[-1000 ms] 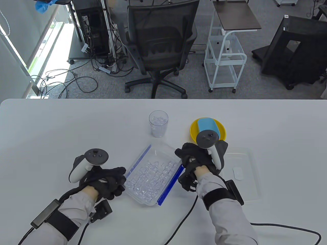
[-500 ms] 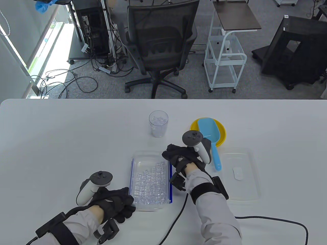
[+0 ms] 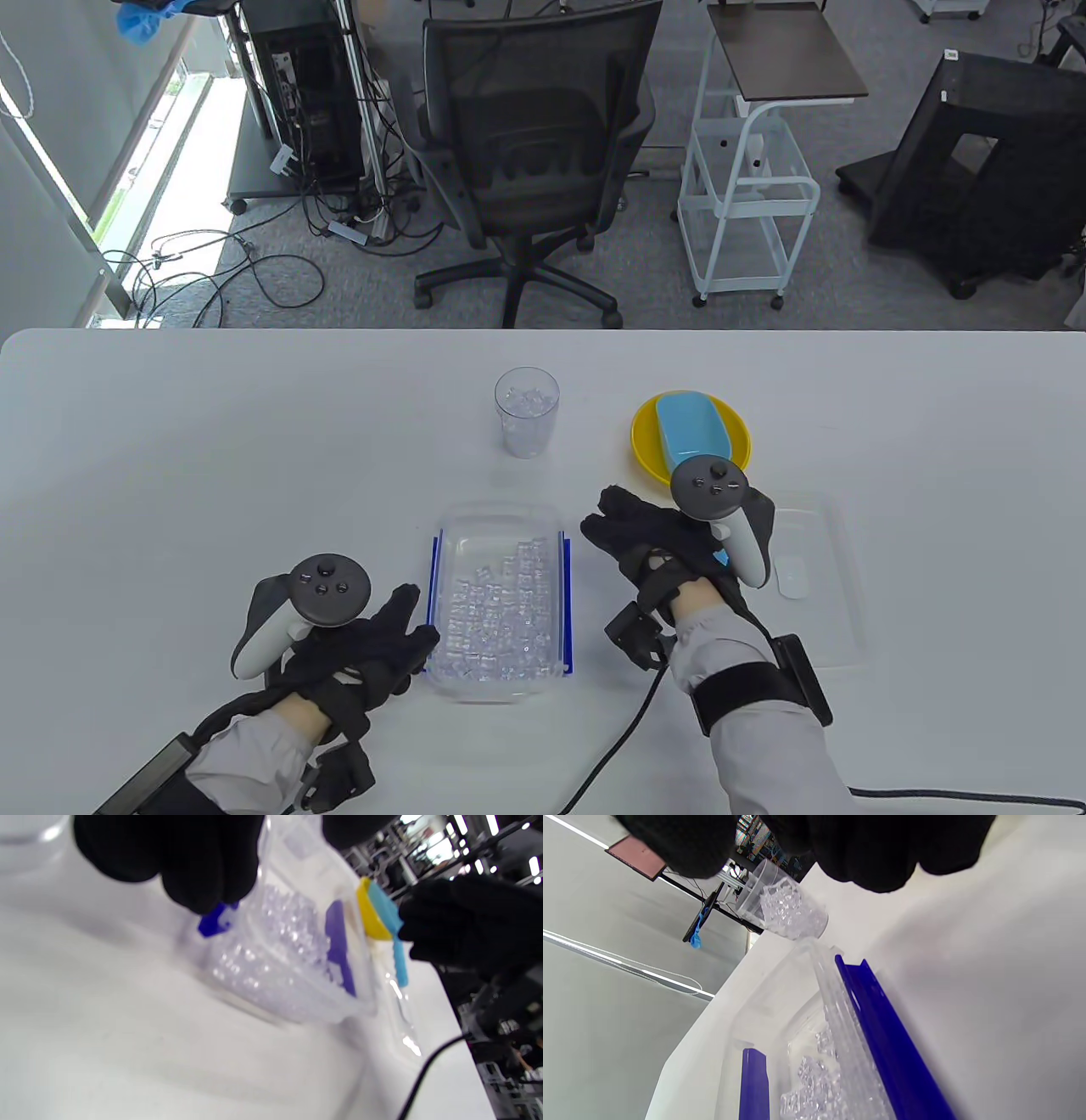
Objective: Shake ice in a plastic shaker with both hands
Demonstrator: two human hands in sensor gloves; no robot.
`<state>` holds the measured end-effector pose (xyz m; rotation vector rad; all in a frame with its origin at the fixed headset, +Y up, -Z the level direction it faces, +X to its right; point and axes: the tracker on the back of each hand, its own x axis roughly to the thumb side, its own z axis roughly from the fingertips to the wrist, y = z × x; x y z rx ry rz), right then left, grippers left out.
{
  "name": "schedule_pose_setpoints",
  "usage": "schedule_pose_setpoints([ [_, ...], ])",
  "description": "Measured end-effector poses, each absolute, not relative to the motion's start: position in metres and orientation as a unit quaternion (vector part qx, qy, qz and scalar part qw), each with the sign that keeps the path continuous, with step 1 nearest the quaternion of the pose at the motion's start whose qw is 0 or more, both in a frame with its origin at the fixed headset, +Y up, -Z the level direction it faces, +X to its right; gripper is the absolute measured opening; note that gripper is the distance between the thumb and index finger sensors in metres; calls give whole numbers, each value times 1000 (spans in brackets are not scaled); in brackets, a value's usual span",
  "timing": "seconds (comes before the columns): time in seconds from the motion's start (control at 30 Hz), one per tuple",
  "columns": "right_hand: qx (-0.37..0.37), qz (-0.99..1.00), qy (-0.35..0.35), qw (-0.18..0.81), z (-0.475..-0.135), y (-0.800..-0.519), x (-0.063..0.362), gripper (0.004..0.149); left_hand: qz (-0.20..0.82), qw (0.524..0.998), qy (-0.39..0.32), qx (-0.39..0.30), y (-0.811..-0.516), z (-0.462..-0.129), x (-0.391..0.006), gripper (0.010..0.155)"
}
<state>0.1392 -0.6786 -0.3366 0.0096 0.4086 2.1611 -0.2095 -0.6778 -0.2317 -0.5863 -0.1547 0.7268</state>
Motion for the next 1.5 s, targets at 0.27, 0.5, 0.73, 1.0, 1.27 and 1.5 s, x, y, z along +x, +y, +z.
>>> schedule_pose_setpoints([
  [0.27,-37,896,90,434,-307,-648,184,70,358,925,-71,-103,-658,-240,-223,74],
  [0.5,-93,935,19,341,-294,-637,224,70,401,912,-89,-15,-674,-241,-233,72],
  [0.73,-146,965,-24,216,-291,-650,247,68,409,908,-84,-27,-709,-237,-231,71],
  [1.0,-160,982,94,38,-301,-708,229,66,407,908,-96,-29,-710,-233,-231,71],
  [1.27,-169,974,136,-65,-310,-745,210,62,402,910,-95,-46,-715,-232,-229,70],
  [1.5,-157,979,109,-65,-316,-745,209,57,407,907,-94,-53,-718,-233,-230,70],
])
